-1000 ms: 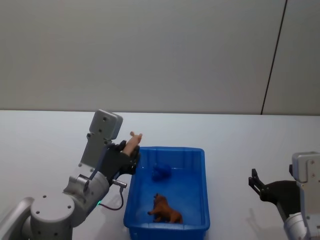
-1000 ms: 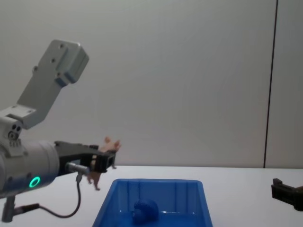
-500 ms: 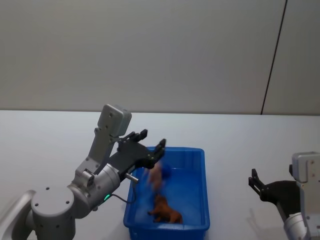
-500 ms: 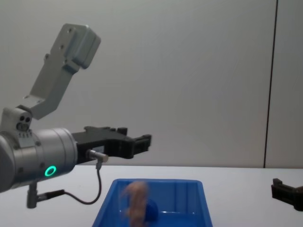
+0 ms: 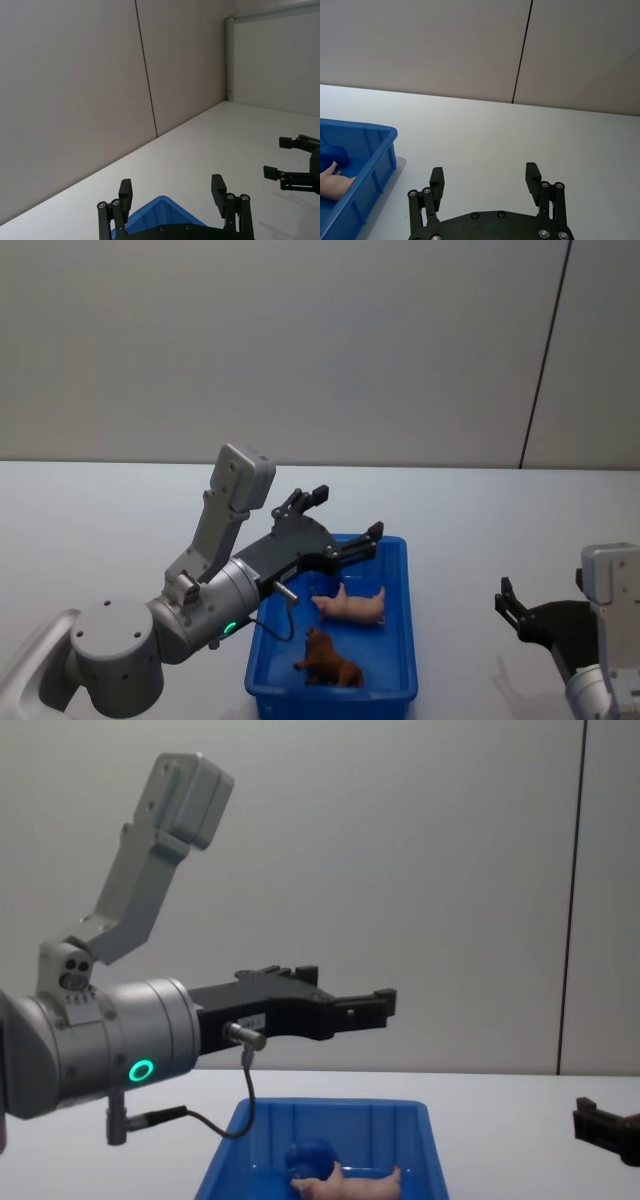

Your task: Pick up the two dolls from the table and place them into the box.

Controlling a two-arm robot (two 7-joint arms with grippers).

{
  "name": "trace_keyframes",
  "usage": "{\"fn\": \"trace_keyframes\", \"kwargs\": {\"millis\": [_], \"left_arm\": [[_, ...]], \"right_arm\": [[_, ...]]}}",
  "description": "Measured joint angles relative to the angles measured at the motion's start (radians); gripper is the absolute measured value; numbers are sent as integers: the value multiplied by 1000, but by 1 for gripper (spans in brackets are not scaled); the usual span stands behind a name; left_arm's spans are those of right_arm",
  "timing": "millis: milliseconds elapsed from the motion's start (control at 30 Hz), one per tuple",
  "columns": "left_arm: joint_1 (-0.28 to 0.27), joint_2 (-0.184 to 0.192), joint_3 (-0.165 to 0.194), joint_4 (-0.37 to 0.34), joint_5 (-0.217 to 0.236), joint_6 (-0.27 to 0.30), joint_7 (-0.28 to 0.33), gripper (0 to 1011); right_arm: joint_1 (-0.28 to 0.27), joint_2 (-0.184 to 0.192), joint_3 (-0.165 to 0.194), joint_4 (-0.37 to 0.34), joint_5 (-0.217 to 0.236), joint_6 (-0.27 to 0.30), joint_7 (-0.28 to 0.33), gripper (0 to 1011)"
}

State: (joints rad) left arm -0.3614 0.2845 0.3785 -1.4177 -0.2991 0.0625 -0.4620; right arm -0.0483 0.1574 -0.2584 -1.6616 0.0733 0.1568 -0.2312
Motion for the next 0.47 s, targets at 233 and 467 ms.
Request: {"fn": "trace_keyframes", "kwargs": {"millis": [233,467], "left_arm": [[-15,-9,3,24,-10,-27,-45,1001],[-23,-14,4,38,-15,-42,-71,1001]], "right_arm": [[0,0,0,0,0,0,0,1001],[0,0,0,0,0,0,0,1001]]}}
